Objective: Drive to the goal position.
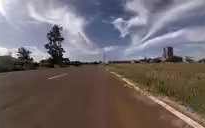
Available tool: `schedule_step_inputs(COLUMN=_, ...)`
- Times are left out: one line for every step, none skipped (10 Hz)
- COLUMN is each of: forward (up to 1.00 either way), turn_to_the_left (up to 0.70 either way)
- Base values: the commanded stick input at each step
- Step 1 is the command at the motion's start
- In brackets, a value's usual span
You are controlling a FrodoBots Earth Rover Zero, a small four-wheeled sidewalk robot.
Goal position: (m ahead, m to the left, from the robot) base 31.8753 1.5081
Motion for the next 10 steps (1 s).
schedule_step_inputs(forward=1.00, turn_to_the_left=0.00)
schedule_step_inputs(forward=1.00, turn_to_the_left=-0.29)
schedule_step_inputs(forward=1.00, turn_to_the_left=-0.34)
schedule_step_inputs(forward=1.00, turn_to_the_left=-0.08)
schedule_step_inputs(forward=1.00, turn_to_the_left=-0.03)
schedule_step_inputs(forward=1.00, turn_to_the_left=0.00)
schedule_step_inputs(forward=1.00, turn_to_the_left=0.00)
schedule_step_inputs(forward=1.00, turn_to_the_left=0.00)
schedule_step_inputs(forward=1.00, turn_to_the_left=0.00)
schedule_step_inputs(forward=1.00, turn_to_the_left=0.00)
